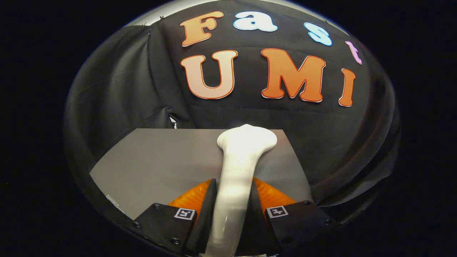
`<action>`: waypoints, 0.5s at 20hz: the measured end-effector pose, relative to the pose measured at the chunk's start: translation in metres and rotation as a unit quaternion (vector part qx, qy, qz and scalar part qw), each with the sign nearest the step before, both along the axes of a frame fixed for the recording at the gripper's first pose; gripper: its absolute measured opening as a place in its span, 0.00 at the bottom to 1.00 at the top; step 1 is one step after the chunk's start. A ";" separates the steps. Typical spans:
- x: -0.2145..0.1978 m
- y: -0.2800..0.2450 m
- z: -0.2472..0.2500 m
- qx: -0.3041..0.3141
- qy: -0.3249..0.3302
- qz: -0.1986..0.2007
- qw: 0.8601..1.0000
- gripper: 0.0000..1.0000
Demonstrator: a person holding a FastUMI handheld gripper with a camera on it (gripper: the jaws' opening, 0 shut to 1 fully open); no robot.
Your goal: Iron the clothes twice with a garment steamer, once on the left side and once on the right side.
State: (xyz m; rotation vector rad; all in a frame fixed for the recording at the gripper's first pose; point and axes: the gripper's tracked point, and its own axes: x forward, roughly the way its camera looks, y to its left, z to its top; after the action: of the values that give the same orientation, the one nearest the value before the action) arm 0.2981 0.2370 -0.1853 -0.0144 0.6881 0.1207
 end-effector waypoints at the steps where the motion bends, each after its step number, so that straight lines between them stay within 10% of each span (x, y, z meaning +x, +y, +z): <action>1: -0.003 0.001 0.005 0.014 -0.002 -0.004 1.000 0.53; 10: -0.043 0.016 0.039 0.030 -0.048 0.044 0.997 0.43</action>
State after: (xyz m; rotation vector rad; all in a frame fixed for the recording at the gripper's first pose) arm 0.2552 0.2525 -0.1466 0.0072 0.5887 0.2229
